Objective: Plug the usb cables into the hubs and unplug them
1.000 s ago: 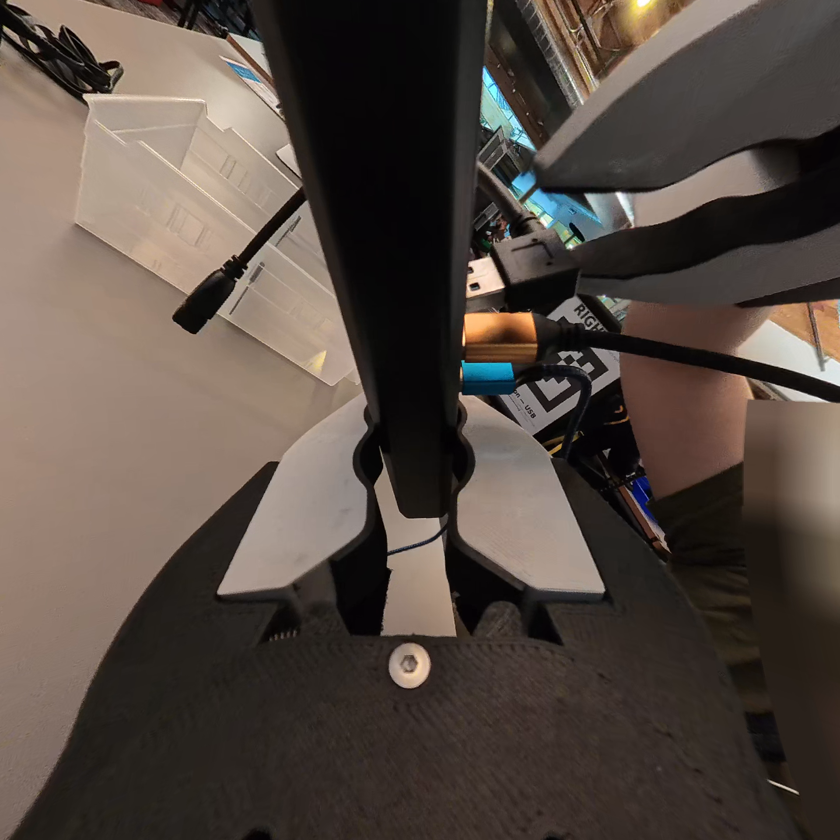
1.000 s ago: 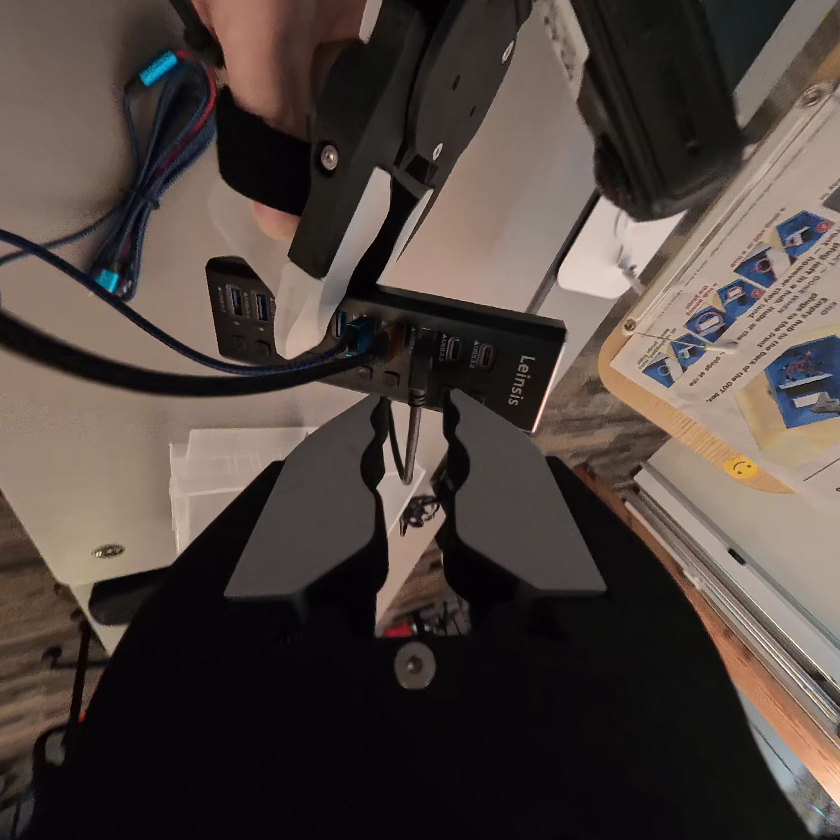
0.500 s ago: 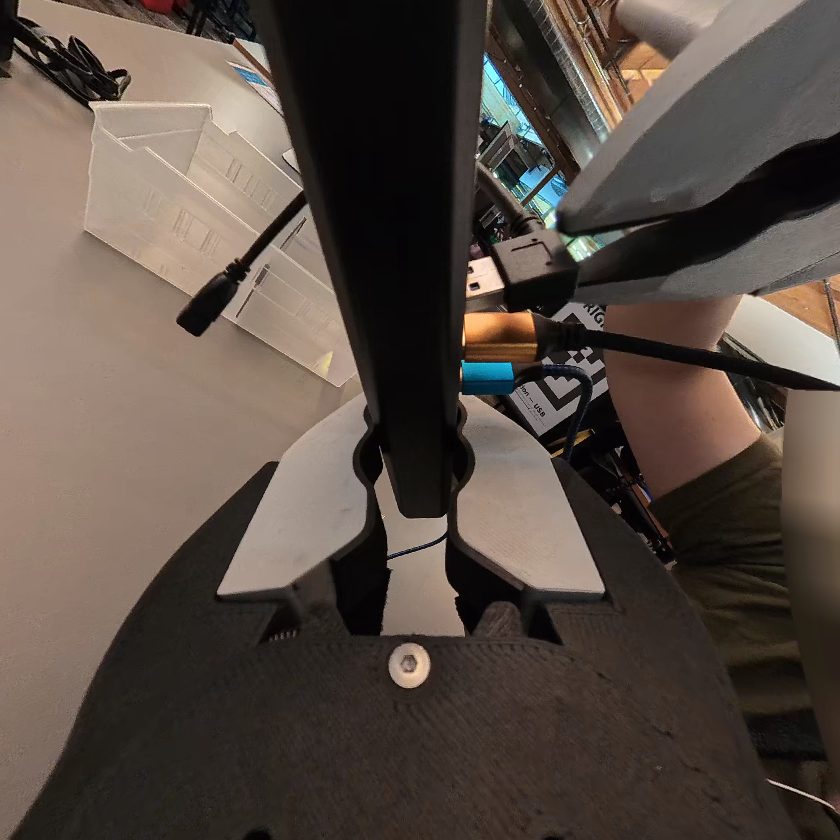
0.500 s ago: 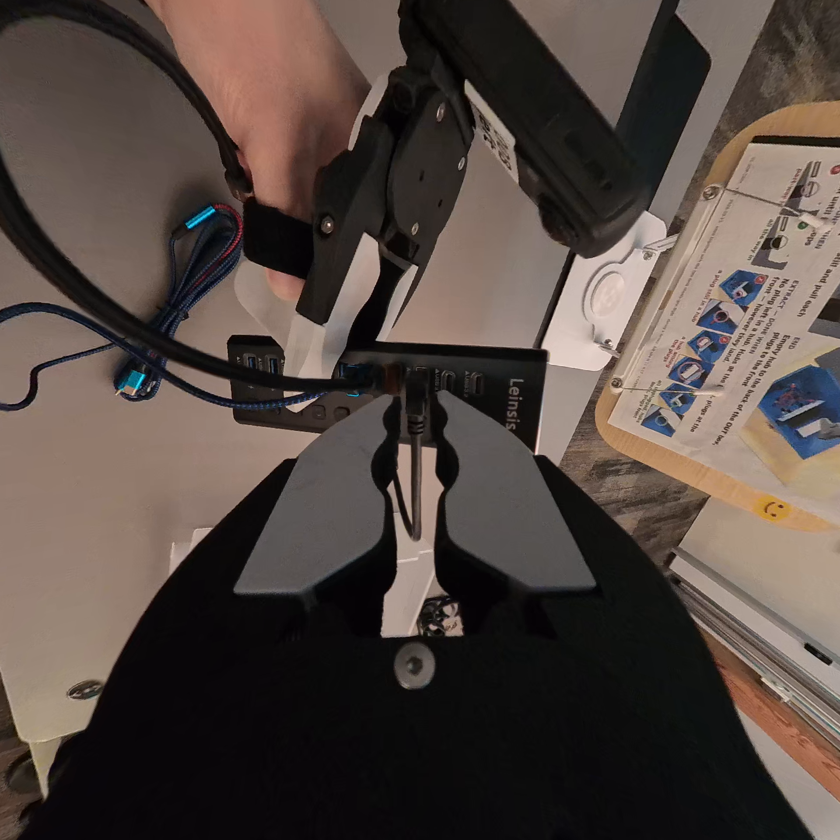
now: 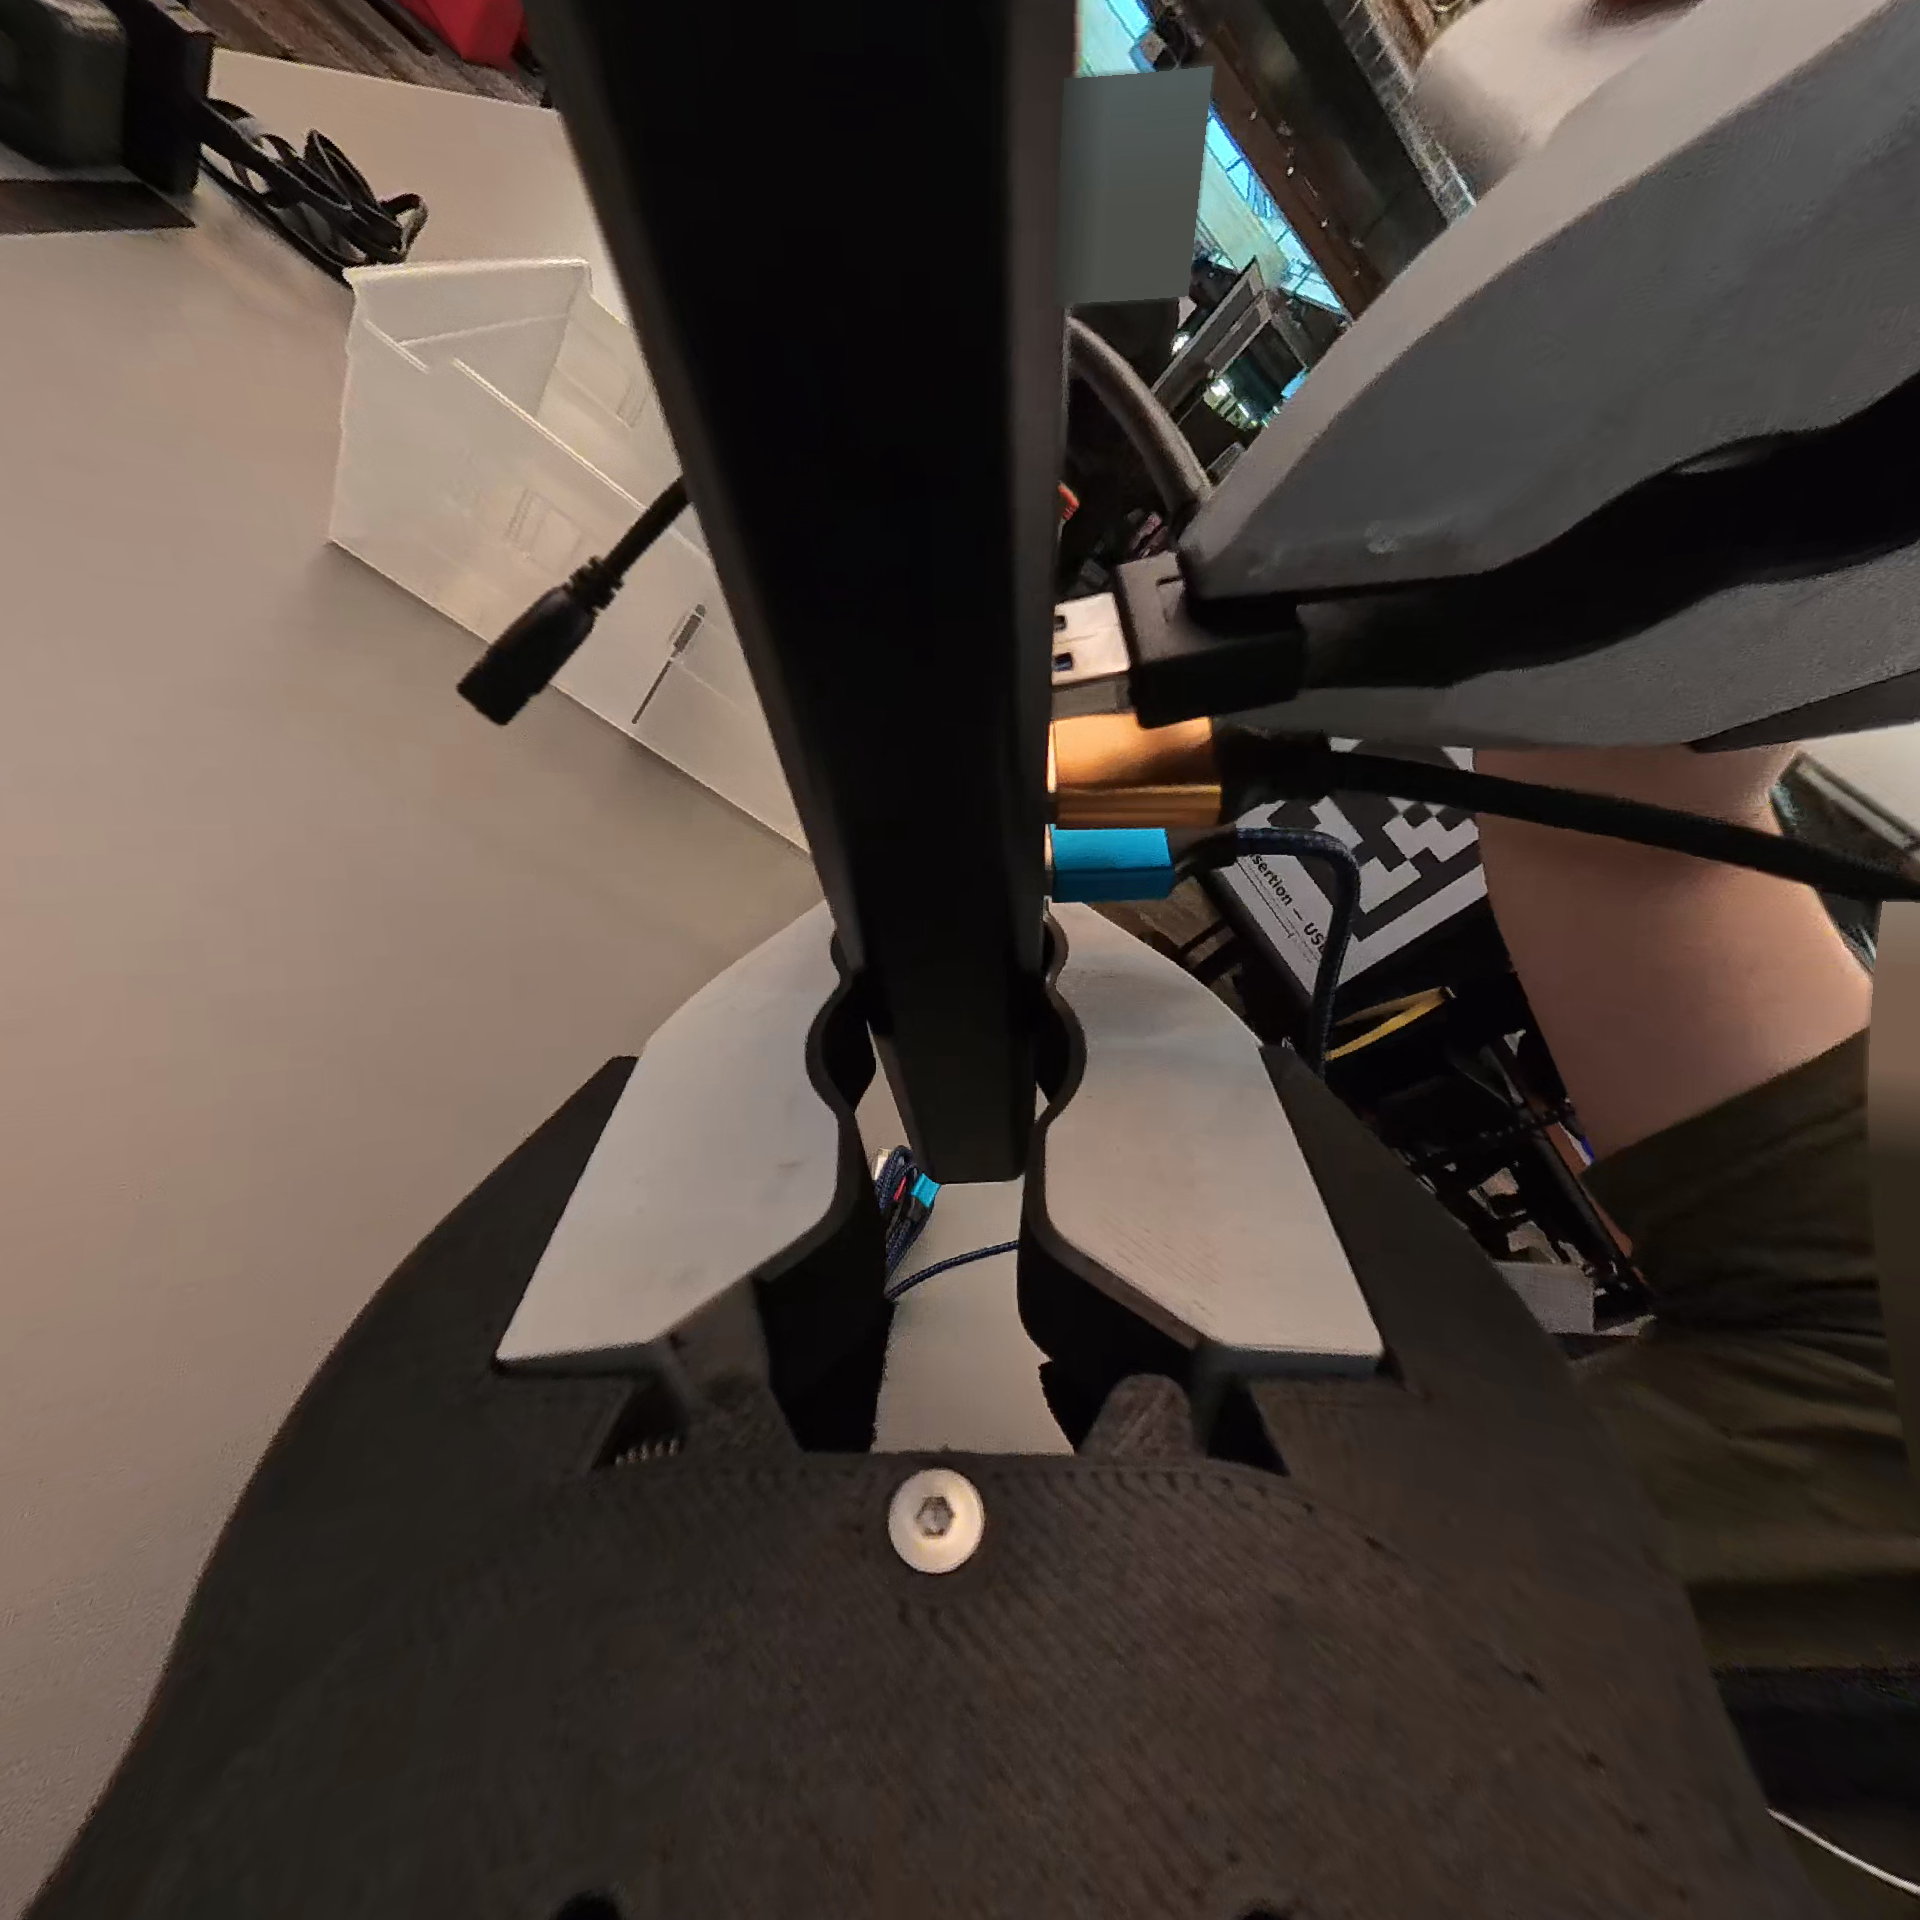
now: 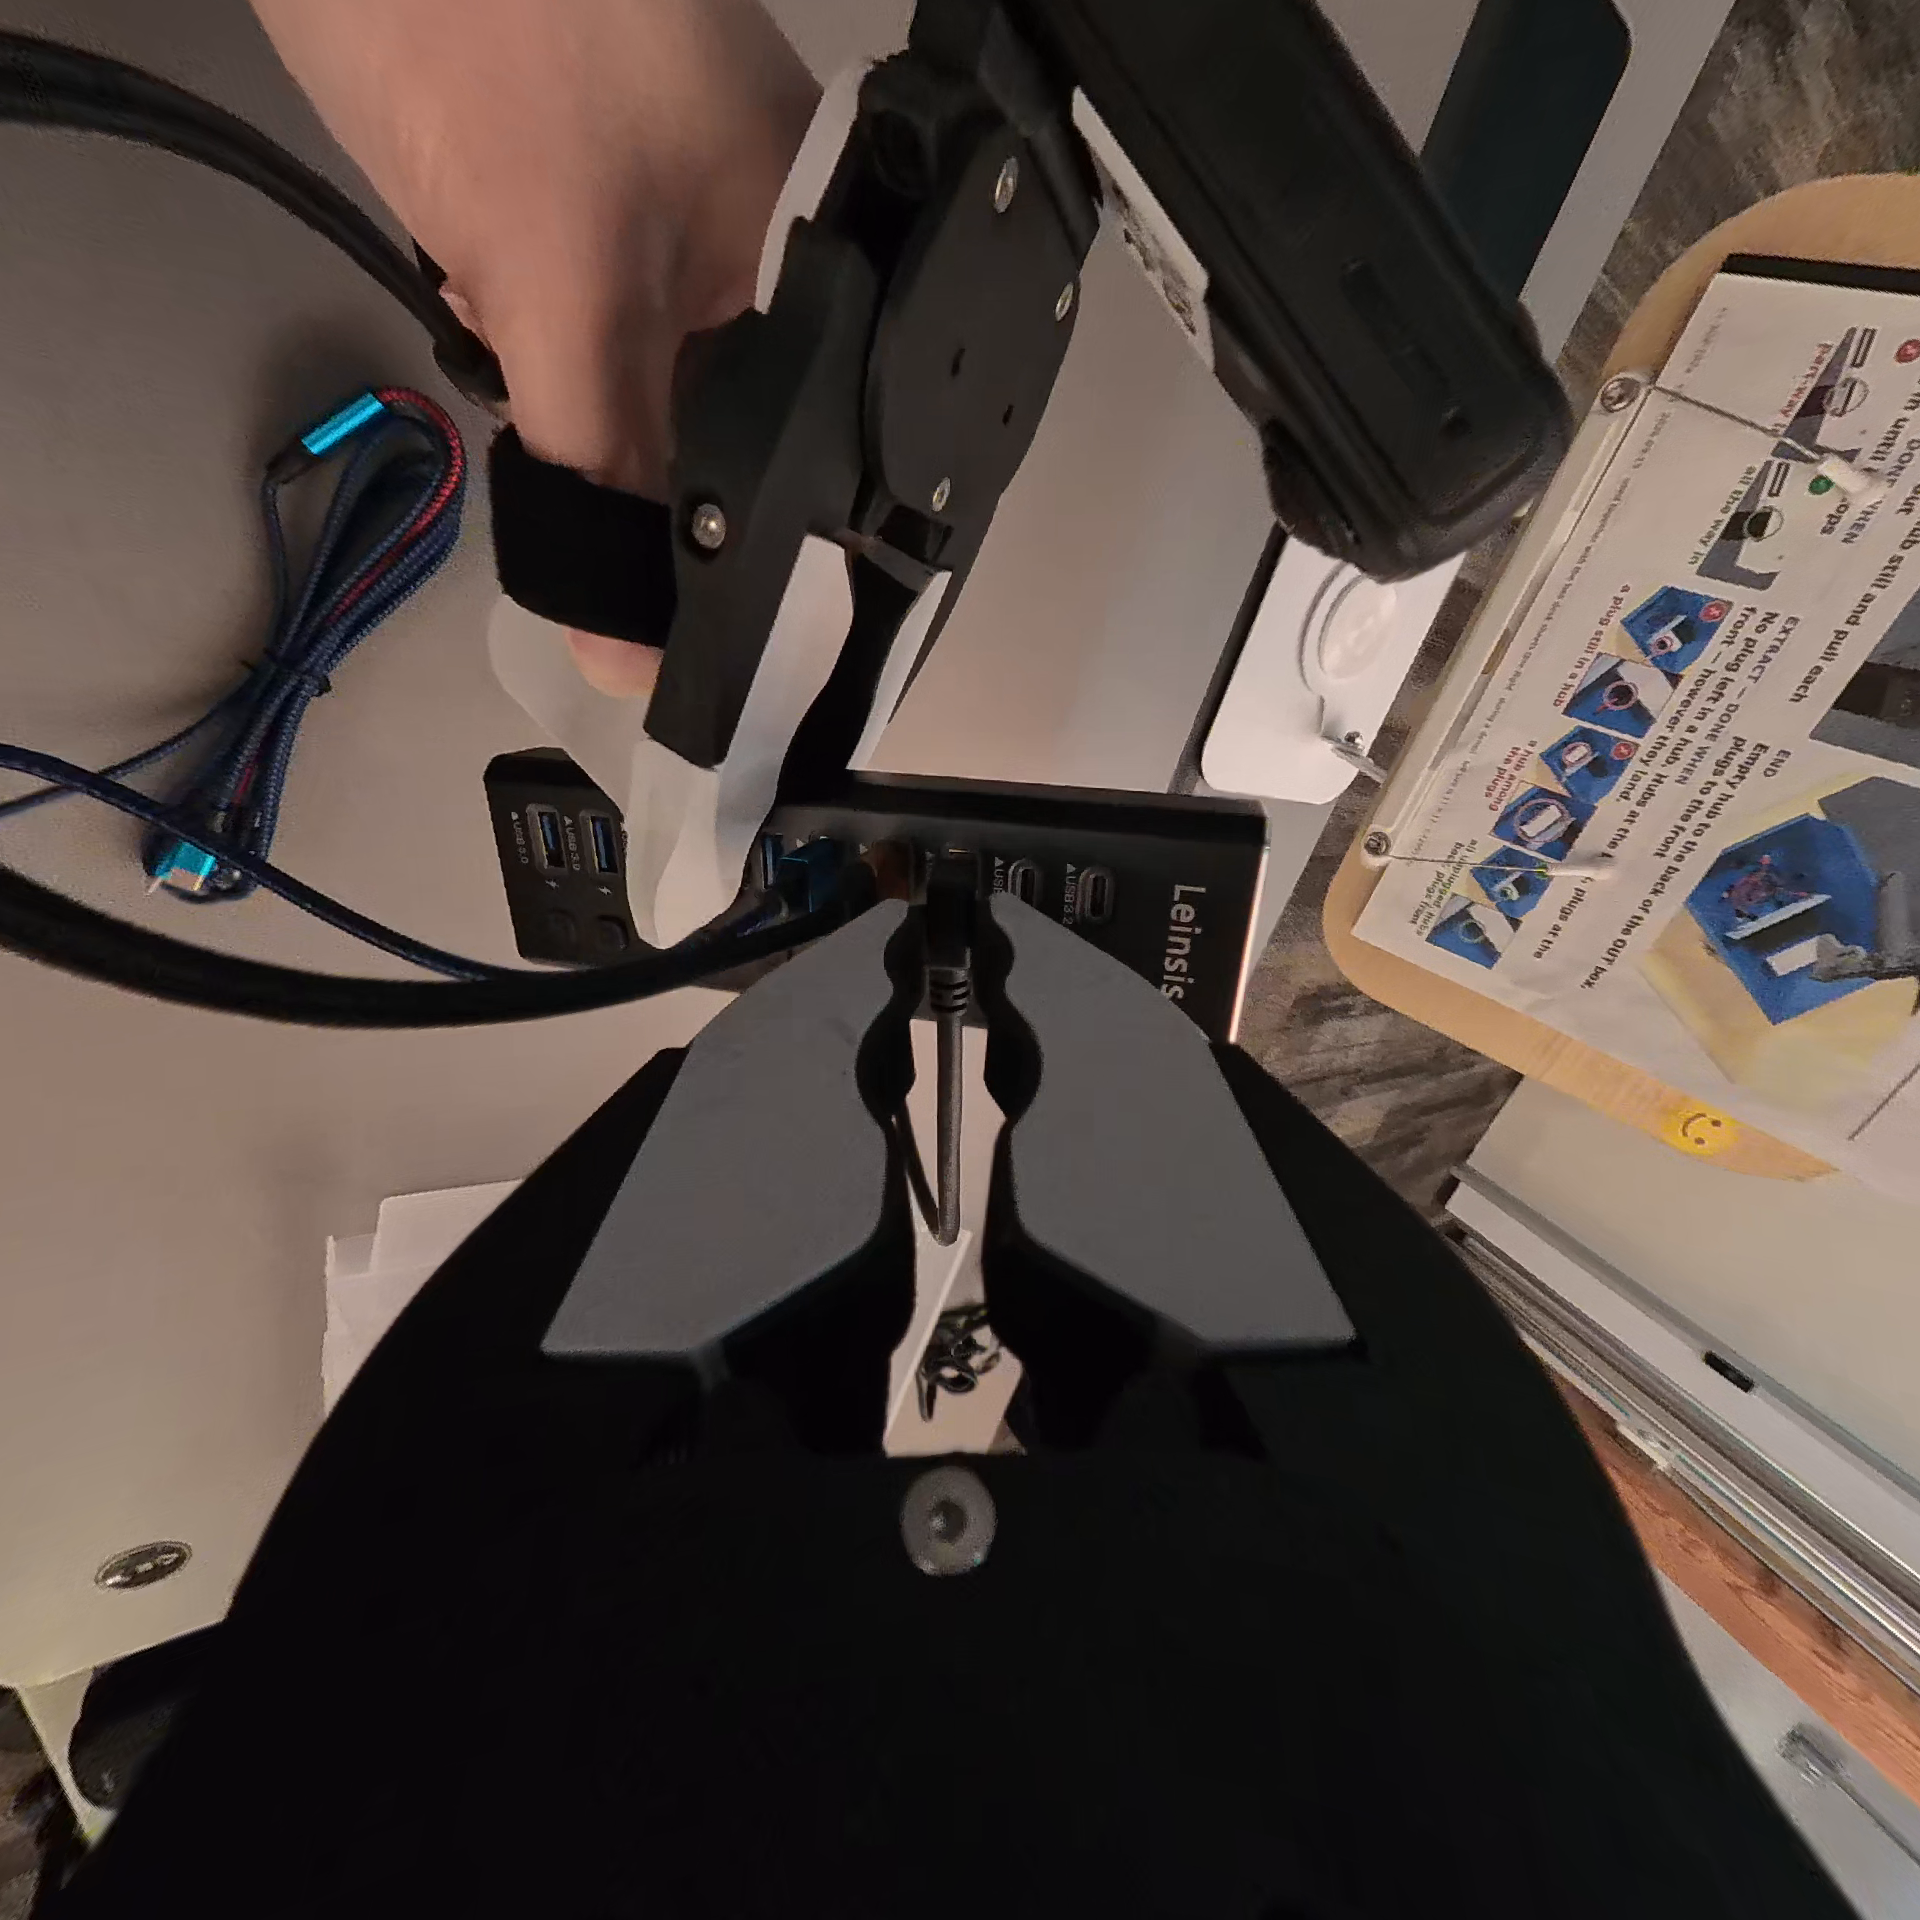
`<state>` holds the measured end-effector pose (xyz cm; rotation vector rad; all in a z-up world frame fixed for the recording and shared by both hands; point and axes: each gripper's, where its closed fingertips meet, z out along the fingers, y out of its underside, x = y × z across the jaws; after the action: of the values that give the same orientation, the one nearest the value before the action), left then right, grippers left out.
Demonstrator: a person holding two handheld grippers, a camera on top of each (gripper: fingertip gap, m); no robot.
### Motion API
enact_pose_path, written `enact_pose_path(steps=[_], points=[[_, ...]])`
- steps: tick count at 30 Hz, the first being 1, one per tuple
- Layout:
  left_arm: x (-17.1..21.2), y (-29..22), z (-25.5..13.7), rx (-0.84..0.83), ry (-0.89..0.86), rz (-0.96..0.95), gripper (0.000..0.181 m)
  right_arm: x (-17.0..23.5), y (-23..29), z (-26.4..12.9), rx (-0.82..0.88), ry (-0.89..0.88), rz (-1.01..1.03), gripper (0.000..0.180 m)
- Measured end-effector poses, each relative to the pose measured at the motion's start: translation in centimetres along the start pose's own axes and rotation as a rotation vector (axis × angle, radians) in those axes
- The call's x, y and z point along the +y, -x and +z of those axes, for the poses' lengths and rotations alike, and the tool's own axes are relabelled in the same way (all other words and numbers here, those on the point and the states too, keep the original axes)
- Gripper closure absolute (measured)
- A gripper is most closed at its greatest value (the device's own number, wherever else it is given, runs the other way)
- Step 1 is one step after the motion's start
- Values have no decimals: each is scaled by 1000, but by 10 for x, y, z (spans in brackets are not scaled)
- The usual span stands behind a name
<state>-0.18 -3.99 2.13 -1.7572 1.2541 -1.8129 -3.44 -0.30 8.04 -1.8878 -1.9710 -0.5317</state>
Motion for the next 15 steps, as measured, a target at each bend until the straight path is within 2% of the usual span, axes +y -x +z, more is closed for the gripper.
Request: enact_pose_path(steps=[1, 15], points=[[-1, 0, 0, 0, -4, 3, 154, 0, 0, 0, 4, 7, -3, 171], [-6, -2, -5, -26, -17, 71, 154, -3, -6, -6, 72, 46, -27, 171]])
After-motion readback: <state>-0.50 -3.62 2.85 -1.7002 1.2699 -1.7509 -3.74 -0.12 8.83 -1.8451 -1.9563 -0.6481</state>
